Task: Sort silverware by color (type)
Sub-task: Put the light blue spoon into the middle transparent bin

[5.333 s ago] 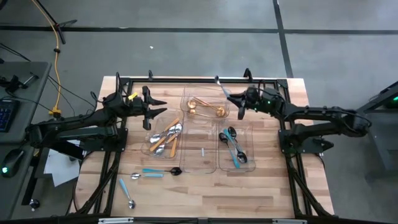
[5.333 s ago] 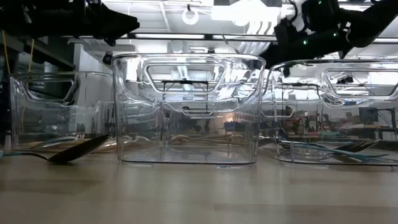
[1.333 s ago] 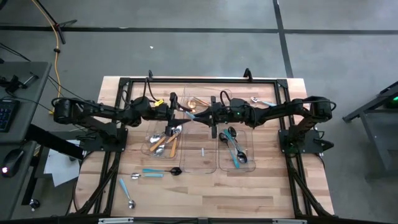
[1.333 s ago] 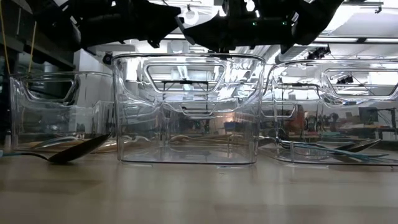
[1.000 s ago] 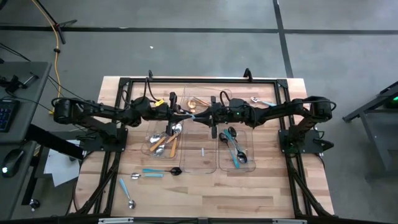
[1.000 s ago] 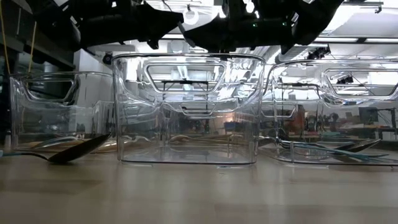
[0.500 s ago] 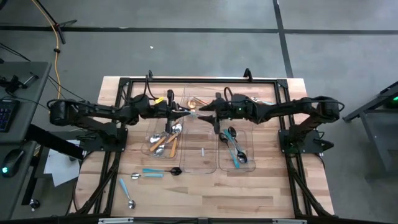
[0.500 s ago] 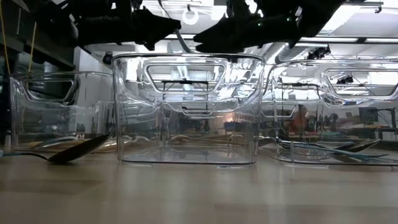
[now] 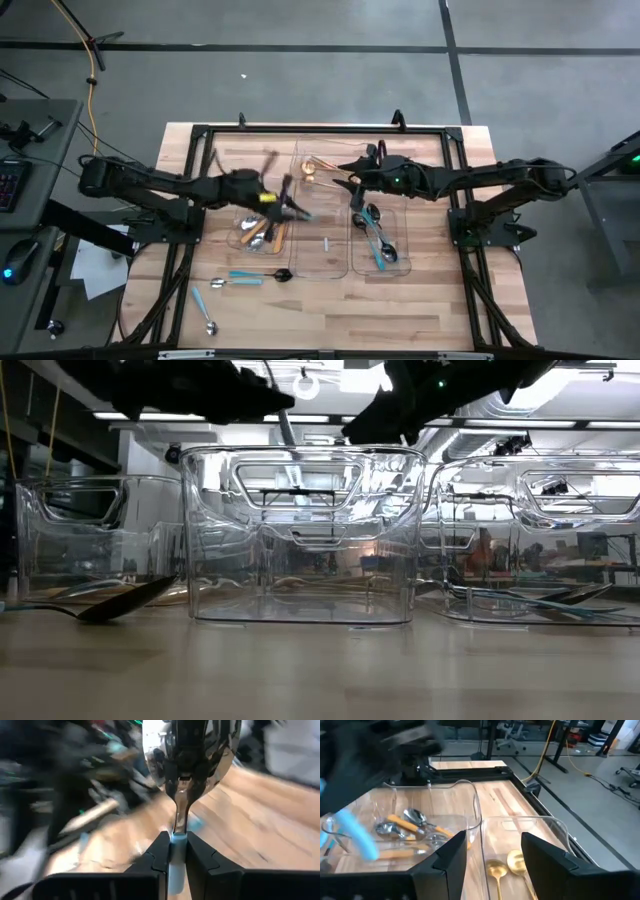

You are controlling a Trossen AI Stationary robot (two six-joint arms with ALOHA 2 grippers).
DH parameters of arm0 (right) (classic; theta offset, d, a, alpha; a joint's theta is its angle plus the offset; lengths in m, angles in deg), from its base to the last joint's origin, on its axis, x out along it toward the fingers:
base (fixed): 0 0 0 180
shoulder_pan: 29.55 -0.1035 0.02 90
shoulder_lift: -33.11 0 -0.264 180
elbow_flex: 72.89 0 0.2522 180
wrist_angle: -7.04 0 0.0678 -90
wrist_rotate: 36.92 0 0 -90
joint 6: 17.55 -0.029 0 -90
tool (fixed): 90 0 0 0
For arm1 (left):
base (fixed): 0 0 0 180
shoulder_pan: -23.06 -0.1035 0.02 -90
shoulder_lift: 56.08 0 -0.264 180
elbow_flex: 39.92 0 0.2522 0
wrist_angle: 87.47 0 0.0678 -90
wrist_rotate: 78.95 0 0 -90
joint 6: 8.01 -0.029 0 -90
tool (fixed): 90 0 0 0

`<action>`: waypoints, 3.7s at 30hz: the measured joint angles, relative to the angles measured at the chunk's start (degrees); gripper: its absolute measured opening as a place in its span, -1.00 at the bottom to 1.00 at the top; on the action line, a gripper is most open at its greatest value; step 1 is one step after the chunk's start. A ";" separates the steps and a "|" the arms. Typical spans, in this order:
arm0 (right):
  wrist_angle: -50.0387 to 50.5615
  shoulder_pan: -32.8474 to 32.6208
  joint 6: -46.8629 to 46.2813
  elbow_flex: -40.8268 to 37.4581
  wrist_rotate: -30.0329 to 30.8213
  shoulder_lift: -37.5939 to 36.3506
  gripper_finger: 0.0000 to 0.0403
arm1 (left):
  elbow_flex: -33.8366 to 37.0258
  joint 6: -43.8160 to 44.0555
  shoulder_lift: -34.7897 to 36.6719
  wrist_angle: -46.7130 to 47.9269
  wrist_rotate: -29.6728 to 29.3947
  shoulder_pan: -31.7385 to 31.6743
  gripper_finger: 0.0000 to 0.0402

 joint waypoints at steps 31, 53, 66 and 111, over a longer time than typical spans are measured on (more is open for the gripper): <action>0.88 0.02 -0.94 0.00 0.21 0.00 -0.14 | -14.92 -18.88 -22.65 16.54 -14.23 7.30 -0.87; 0.97 0.02 -1.55 0.00 0.20 0.02 -0.14 | -14.92 -15.11 -22.61 17.22 -14.21 7.30 -0.57; 1.39 0.02 -1.55 0.00 0.20 0.04 -0.14 | -14.90 -13.85 -21.65 16.80 -21.48 7.51 -0.32; -2.07 0.55 1.03 -0.02 0.20 0.04 -0.14 | 20.53 16.81 21.94 -19.99 4.21 -15.35 -0.35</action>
